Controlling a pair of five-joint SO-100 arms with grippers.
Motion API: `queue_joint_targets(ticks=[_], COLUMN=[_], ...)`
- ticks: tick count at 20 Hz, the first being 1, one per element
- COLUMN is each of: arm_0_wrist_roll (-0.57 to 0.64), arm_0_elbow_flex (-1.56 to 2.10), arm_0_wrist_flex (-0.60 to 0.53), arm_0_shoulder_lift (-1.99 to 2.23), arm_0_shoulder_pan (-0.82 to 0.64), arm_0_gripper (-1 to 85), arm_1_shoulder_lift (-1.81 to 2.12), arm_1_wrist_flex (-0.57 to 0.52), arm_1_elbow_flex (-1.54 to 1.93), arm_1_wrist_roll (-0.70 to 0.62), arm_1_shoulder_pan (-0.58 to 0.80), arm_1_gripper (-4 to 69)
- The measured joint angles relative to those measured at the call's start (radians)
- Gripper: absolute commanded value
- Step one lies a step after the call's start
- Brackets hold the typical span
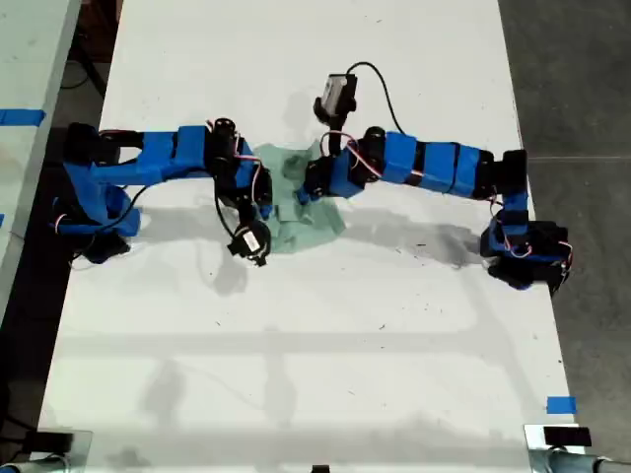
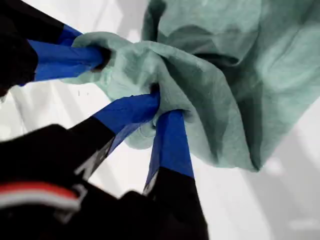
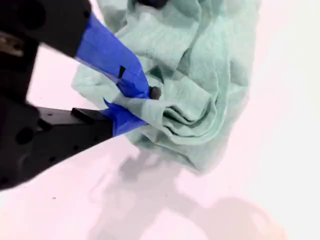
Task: Fold t shirt
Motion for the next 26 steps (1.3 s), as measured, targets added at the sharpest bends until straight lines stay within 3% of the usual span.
queue_joint_targets(ticks=[6,14,15,16,20,26], arm_0_wrist_roll=[0.222,0.318,0.328,0.342,0.393,0.407], arm_0_elbow_flex=[0.02,-0.107,-0.123,-0.133,-0.141,-0.061], arm_0_wrist_flex=[-0.003,-0.009,-0.009,-0.009,0.006,0.012], arm_0_shoulder_lift=[0.005,-0.371,-0.379,-0.382,-0.371,-0.092], arm_0_shoulder_pan=[-0.325,-0.396,-0.405,-0.417,-0.446,-0.451], arm_0_gripper=[-0.1,-0.1,9.8,21.1,23.0,22.0], arm_1_shoulder_lift=[0.0,-0.126,-0.146,-0.158,-0.158,-0.092], arm_1_wrist_flex=[-0.021,-0.169,-0.189,-0.201,-0.201,-0.035], arm_1_elbow_flex=[0.005,0.051,0.051,0.051,0.051,0.051], arm_1_wrist_roll=[-0.098,-0.207,-0.222,-0.233,-0.256,-0.293], arm_1_shoulder_pan=[0.187,0.308,0.322,0.336,0.388,0.402], arm_1_gripper=[-0.5,-0.5,2.5,16.5,23.8,23.1])
